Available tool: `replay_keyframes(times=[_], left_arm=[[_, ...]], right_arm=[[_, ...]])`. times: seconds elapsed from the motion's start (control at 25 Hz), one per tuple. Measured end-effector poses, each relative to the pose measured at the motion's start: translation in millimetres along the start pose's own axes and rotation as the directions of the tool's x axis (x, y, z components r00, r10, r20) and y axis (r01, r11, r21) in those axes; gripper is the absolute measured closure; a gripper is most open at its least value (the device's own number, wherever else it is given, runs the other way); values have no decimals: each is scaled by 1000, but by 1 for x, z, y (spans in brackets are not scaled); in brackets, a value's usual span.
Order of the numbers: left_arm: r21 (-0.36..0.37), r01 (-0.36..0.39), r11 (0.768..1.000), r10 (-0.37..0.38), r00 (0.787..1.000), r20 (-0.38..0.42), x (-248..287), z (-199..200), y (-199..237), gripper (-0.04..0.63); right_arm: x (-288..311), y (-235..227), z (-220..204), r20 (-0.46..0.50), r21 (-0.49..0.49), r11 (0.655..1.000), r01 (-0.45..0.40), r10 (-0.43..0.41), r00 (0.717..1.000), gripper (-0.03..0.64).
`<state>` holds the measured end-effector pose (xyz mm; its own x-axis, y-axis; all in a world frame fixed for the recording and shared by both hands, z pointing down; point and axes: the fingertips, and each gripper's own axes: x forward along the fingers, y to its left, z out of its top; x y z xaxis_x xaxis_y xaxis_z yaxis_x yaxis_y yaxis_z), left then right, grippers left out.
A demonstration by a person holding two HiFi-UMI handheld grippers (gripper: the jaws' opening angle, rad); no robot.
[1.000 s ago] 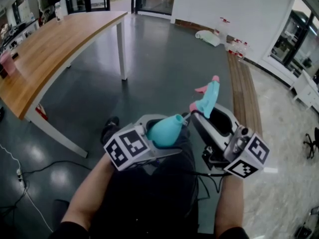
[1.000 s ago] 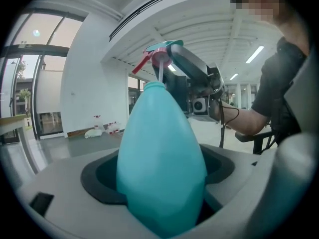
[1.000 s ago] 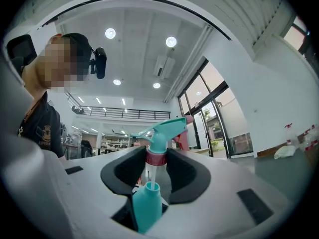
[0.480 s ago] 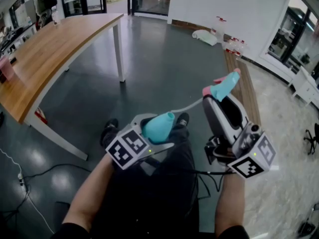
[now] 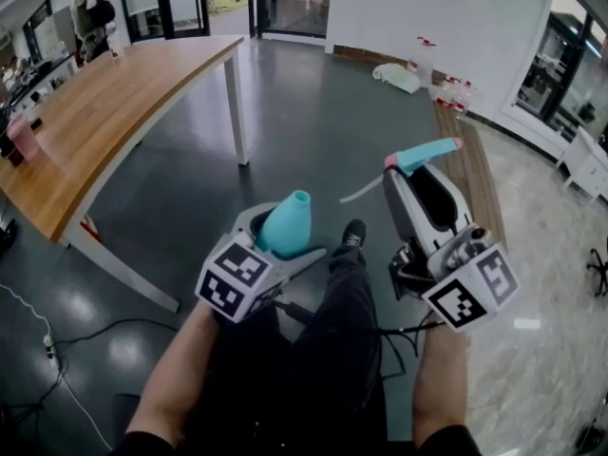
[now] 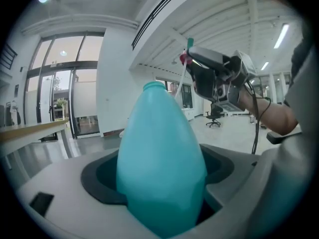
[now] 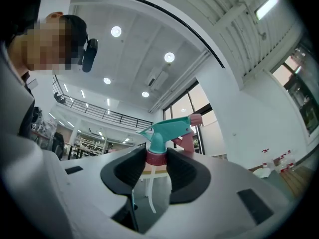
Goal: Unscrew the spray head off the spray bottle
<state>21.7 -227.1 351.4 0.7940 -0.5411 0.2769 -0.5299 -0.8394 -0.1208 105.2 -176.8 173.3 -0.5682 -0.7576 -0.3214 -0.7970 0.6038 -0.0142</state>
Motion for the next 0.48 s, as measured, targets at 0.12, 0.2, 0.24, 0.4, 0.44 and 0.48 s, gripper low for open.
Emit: replay_keyframes(times=[0.12, 0.2, 0.24, 0.4, 0.44, 0.48], left_arm=[[-4, -17, 1000, 17, 999, 42, -7, 14, 9, 164], [-4, -24, 1000, 24, 997, 70, -10, 22, 16, 164], [-7, -26, 1000, 26, 996, 80, -11, 24, 18, 164], [-36, -6, 999, 9, 995, 104, -8, 30, 16, 164], [-38, 1, 999, 3, 994, 111, -6, 33, 15, 164], [-38, 7, 999, -3, 993, 118, -4, 36, 13, 164]], right_arm=[[8, -6, -12, -30, -37, 998, 52, -54, 998, 476], [14, -8, -20, -44, -53, 995, 82, -84, 996, 476], [15, -9, -25, -52, -60, 994, 96, -99, 994, 476], [11, -17, -42, -85, -77, 984, 158, -164, 983, 476], [9, -19, -45, -90, -77, 983, 169, -175, 980, 476], [6, -20, -47, -94, -78, 981, 179, -186, 978, 476]])
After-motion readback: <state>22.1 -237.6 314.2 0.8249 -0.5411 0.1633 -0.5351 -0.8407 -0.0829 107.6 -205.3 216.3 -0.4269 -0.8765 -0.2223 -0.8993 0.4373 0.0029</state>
